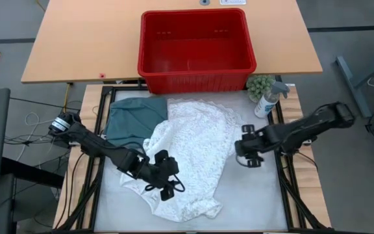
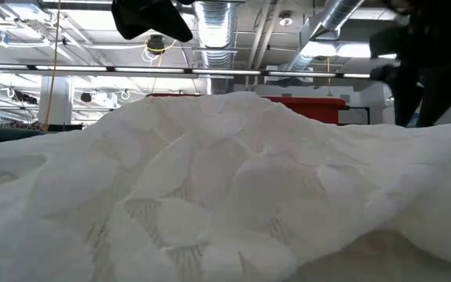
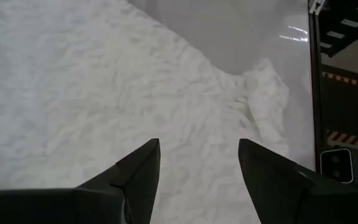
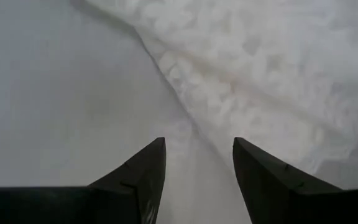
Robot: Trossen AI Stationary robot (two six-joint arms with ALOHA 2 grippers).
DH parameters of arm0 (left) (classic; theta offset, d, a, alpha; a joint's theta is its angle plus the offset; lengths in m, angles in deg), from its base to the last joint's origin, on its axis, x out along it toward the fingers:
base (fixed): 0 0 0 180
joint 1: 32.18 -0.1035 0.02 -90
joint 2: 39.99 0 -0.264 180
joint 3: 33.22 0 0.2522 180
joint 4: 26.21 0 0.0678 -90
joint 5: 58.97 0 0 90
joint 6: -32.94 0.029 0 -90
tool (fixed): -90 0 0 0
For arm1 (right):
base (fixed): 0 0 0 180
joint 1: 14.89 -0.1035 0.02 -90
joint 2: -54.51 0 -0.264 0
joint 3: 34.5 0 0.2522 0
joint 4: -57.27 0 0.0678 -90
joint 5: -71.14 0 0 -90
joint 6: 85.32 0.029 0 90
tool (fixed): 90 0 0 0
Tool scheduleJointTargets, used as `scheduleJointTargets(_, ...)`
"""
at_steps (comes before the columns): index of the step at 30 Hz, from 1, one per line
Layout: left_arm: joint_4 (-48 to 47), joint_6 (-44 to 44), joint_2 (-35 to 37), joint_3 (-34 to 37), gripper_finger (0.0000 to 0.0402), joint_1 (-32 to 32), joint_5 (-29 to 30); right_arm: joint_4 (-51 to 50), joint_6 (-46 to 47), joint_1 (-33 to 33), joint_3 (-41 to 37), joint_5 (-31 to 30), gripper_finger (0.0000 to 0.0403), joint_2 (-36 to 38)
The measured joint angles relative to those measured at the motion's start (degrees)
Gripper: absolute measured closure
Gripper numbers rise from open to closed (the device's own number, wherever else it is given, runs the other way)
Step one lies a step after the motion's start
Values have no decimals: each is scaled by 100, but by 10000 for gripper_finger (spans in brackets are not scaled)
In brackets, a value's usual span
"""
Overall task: Fold Laundry from Bin
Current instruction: Fold the white shirt in the red bin
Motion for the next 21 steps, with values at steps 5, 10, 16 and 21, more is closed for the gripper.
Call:
scheduleJointTargets(5,-8,-6,0,0,197,49,20,575,-1174,337,-122,292,192,-944)
scheduleJointTargets(10,-20,-60,0,0,197,65,14,738,-1904,770,-124,343,192,-1894)
scheduleJointTargets(16,-24,-194,0,0,197,146,-9,854,-1580,1164,-68,363,242,-2485)
scheduleJointTargets(21,-24,-237,-2,0,197,273,-11,694,-494,1064,-78,572,377,-2273)
